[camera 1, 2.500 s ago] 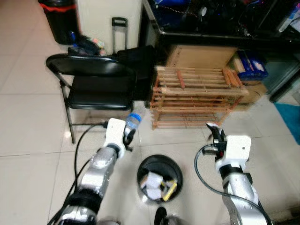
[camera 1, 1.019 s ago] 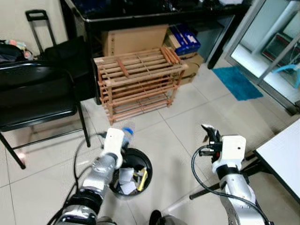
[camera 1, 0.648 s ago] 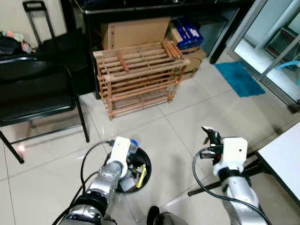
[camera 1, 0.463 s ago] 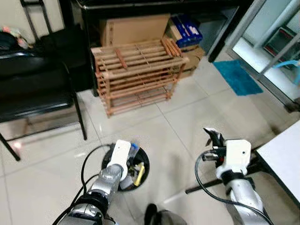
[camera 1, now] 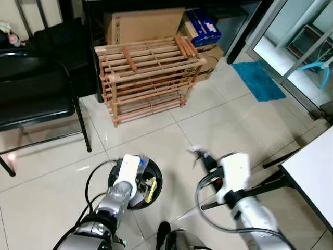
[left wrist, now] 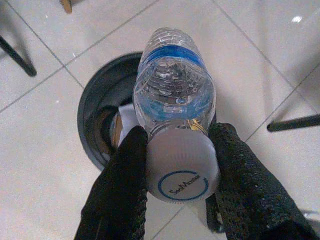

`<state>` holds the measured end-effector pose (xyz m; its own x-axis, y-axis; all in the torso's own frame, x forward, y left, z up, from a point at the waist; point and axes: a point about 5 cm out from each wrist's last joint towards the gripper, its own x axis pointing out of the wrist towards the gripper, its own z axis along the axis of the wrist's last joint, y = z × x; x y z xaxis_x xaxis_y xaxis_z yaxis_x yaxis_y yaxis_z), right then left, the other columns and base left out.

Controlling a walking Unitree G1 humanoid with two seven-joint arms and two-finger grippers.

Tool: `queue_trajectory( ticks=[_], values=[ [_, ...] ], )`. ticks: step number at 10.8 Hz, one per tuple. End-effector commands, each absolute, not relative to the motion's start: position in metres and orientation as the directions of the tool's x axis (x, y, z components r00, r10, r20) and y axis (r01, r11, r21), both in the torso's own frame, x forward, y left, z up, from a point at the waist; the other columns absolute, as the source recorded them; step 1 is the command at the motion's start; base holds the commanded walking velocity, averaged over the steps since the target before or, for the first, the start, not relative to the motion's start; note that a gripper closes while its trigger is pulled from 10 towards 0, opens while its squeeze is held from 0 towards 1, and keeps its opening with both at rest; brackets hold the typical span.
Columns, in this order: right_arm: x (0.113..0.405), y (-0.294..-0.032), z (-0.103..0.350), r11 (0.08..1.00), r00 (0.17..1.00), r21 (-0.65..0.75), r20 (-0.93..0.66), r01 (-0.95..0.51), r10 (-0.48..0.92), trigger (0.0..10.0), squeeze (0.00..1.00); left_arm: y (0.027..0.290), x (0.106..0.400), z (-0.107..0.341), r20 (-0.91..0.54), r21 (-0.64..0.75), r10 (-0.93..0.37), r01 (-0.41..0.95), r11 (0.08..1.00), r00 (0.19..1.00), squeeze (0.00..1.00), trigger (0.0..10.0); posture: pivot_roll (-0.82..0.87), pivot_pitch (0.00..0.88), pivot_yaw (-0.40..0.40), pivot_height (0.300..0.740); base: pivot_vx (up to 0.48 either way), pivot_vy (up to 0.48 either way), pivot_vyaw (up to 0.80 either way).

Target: Picking trash to rubbish bin

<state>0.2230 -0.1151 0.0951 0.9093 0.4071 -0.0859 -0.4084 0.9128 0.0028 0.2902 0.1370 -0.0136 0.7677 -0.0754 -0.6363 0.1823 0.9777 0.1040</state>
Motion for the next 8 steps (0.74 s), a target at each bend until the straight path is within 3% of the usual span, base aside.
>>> queue_trajectory(
  ticks=[1, 8],
  values=[
    [0.221, -0.119, 0.085, 0.91, 0.9, 0.0, -0.144, -0.415, 0.411, 10.0, 0.0, 0.132, 0.28, -0.023, -0.67, 0.102, -0.077, 0.194, 0.976, 0.739, 0.0, 10.0, 0.21, 0.251, -0.215, 0.74, 0.0, 0.0, 0.0],
    [0.216, -0.131, 0.066, 0.919, 0.894, -0.006, -0.234, -0.395, 0.383, 10.0, 0.0, 0.132, 0.26, -0.041, -0.745, 0.146, -0.045, 0.228, 0.963, 0.666, 0.0, 10.0, 0.17, 0.258, -0.213, 0.74, 0.0, 0.0, 0.0]
  ],
)
